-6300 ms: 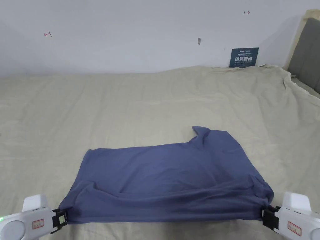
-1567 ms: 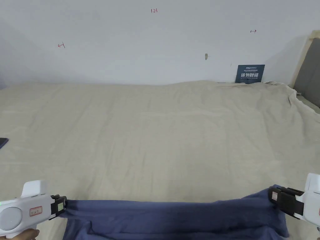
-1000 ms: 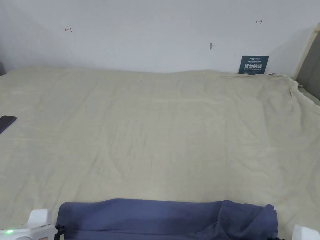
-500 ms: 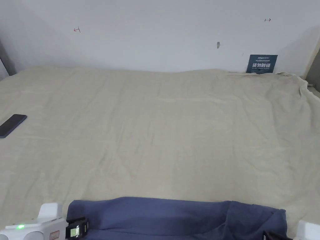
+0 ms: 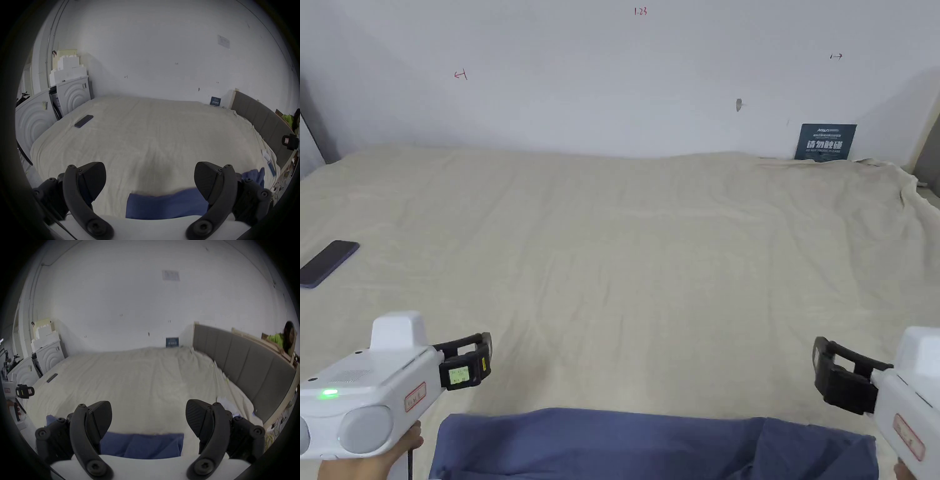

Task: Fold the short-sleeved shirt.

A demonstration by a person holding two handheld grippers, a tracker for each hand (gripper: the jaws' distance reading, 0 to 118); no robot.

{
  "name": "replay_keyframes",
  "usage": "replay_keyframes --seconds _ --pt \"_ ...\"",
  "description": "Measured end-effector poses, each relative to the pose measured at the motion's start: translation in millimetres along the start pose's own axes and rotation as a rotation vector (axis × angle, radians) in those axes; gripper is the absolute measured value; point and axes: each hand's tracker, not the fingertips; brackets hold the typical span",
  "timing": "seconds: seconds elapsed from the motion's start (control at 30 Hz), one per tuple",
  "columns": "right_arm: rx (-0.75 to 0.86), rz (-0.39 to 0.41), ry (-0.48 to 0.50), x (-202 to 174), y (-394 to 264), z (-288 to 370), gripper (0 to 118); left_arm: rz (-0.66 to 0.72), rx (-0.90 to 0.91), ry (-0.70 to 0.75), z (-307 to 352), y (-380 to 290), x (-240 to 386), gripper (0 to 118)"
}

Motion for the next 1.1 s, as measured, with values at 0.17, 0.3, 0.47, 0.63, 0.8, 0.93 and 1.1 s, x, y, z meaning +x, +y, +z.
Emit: replay_keyframes --seconds 0.17,0.3,0.47,0.63,0.8,0.93,1.1 --pt "0.08 0.008 -0.014 -14.2 3.7 5.8 76 -0.008 0.137 -0.001 8.3 -3.1 13.9 86" --pt "0.113 0.024 -0.027 -15.9 4.7 7.2 0 -0.042 0.125 -0.007 10.1 -4.1 19.7 14" --pt "0.101 0.03 -0.007 -14.2 6.6 6.8 0 0.046 0.047 -0.12 7.1 -4.6 6.9 0" --pt "0.09 0.011 0.003 -13.0 7.0 5.6 0 0.084 -0.069 -0.161 -2.8 -12.4 -16.4 0" --pt "0.069 0.015 -0.004 -11.4 4.4 4.1 0 0.141 -0.229 -0.211 -16.5 -32.5 -48.4 0" --pt "0.052 0.016 -0.008 -11.4 1.8 2.2 0 0.196 -0.36 -0.231 -34.7 -56.1 -74.7 0" --pt "0.041 0.033 -0.012 -13.5 1.1 0.7 0 0.264 -0.453 -0.238 -53.9 -83.6 -96.1 0"
